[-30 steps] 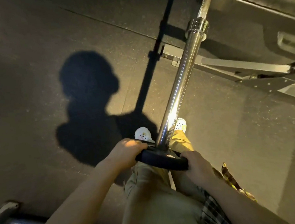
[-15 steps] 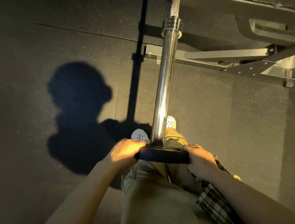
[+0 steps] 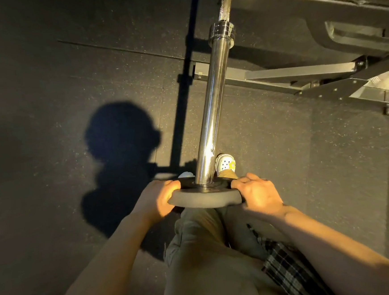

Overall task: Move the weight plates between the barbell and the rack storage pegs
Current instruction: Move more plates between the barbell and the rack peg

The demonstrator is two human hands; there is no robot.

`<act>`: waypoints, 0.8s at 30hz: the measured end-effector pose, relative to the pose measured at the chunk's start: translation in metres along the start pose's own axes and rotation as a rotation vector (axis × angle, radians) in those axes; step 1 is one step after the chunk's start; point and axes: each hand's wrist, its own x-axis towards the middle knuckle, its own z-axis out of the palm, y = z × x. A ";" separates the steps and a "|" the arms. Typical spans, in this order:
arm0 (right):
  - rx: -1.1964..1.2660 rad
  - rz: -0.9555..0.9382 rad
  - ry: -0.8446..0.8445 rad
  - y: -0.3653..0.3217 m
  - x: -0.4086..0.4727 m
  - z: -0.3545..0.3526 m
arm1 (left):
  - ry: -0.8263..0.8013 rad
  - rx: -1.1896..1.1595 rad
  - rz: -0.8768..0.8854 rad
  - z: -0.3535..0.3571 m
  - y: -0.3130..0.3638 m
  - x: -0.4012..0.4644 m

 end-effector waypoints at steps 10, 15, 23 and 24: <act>0.467 0.358 0.065 -0.004 -0.012 0.044 | -0.090 0.462 0.130 -0.014 0.033 0.028; 0.903 0.544 0.218 -0.002 -0.002 0.052 | 0.261 0.048 -0.170 0.029 0.017 0.001; 2.450 1.281 0.222 -0.039 0.006 0.020 | 0.474 -1.972 -1.027 0.068 0.029 -0.002; 2.475 1.257 0.178 -0.038 0.008 0.014 | 0.512 -2.071 -0.966 0.063 0.031 0.004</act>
